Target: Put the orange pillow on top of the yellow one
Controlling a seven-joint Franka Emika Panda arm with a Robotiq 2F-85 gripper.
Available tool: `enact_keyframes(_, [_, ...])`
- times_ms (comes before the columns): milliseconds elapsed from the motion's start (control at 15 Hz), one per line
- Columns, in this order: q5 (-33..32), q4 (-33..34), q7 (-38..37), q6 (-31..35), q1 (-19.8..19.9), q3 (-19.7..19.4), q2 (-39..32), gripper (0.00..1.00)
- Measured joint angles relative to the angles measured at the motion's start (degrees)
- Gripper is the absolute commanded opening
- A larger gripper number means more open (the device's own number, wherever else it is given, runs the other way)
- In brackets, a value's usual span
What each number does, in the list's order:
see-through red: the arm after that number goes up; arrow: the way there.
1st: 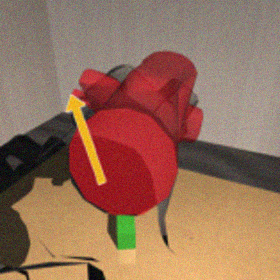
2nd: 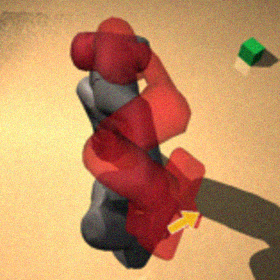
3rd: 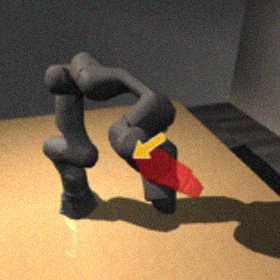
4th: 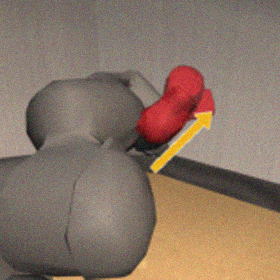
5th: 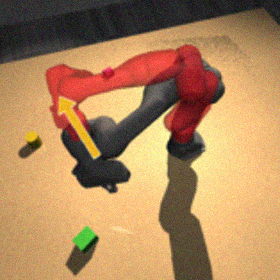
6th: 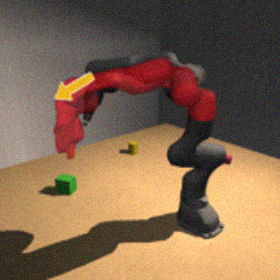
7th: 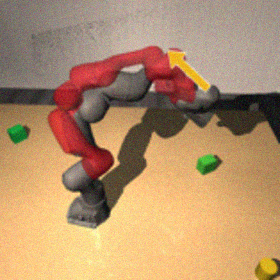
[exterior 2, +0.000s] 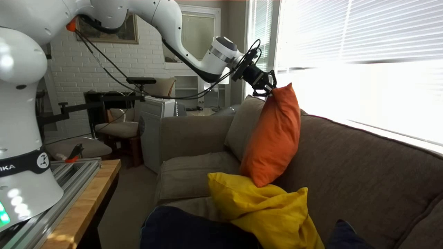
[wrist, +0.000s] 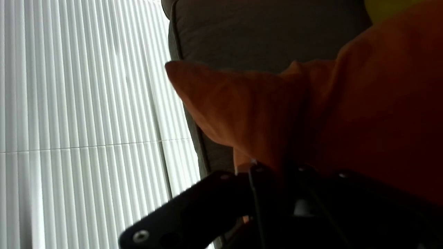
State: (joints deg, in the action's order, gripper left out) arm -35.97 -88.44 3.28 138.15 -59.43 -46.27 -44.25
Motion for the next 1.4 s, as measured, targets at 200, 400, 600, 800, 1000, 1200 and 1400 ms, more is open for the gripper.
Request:
enact_keyframes(200, [-3.9, -2.2, -10.3, 0.1, 2.1, 2.4, 3.4, 0.02])
enact_keyframes(400, [-10.0, -5.5, -22.2, 0.2, 3.1, 4.0, 7.3, 0.02])
enact_keyframes(600, [-11.7, -10.4, -32.2, 2.8, 0.5, 0.0, 10.2, 0.02])
enact_keyframes(800, [-15.2, -15.8, -42.1, 5.0, -3.7, -5.9, 12.7, 0.02])
enact_keyframes(1000, [-21.7, -20.2, -52.1, 7.1, -7.2, -10.7, 15.0, 0.02])
enact_keyframes(1200, [-33.4, -23.1, -63.4, 6.0, -6.5, -9.6, 19.0, 0.02])
enact_keyframes(1400, [-43.4, -25.4, -71.8, 0.9, -2.8, -4.2, 24.5, 0.02])
